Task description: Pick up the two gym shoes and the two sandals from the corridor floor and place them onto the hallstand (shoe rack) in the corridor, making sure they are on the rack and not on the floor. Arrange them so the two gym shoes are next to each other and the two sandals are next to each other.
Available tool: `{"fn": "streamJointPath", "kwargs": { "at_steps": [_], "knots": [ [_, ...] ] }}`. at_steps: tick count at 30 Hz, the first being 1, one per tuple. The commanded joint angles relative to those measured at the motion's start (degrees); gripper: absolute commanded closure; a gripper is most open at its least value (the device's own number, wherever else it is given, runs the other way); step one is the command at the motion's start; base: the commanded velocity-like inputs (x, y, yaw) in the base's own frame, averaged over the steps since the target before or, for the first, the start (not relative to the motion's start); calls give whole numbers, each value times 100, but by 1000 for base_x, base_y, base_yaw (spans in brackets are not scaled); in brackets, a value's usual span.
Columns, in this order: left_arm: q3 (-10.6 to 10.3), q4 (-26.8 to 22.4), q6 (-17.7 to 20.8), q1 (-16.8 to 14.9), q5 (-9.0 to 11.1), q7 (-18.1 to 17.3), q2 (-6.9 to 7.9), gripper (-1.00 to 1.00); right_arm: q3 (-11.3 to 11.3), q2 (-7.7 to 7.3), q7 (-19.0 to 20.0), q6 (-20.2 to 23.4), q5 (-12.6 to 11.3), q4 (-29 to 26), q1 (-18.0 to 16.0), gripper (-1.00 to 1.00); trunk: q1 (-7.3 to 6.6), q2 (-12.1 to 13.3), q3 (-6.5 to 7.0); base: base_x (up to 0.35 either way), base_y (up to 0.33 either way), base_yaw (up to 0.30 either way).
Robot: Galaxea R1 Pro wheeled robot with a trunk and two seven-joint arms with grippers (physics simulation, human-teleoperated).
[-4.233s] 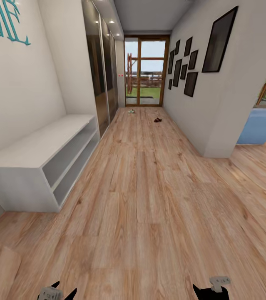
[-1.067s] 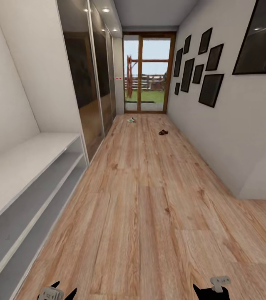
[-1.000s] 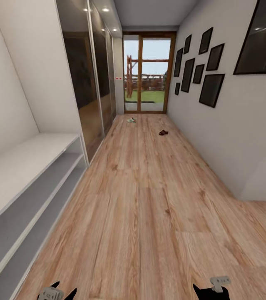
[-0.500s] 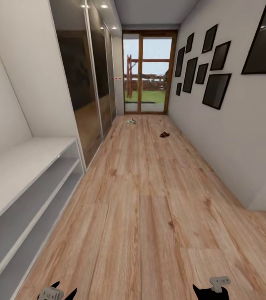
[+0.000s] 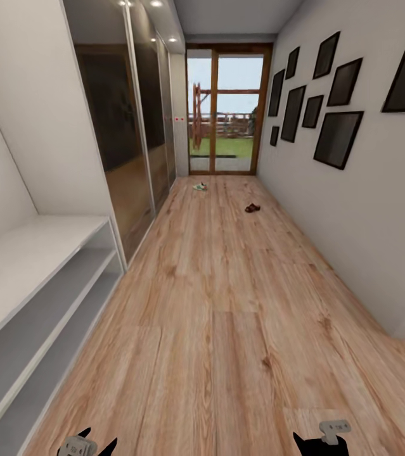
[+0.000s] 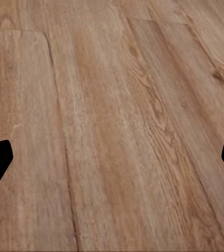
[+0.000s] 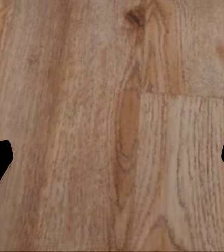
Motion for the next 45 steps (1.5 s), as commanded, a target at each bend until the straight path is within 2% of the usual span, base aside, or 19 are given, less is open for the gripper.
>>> {"fn": "streamJointPath", "kwargs": {
  "at_steps": [1, 45],
  "knots": [
    [11, 6, 7, -4, 36, -45, -1, -100, -50, 1, 26, -17, 45, 4, -4, -100, 2, -2, -5, 337, 0, 0],
    [18, 6, 7, -4, 36, -44, -1, -100, -50, 1, 17, -17, 44, 4, -4, -100, 2, -2, -5, 337, 0, 0]
  ]
}}
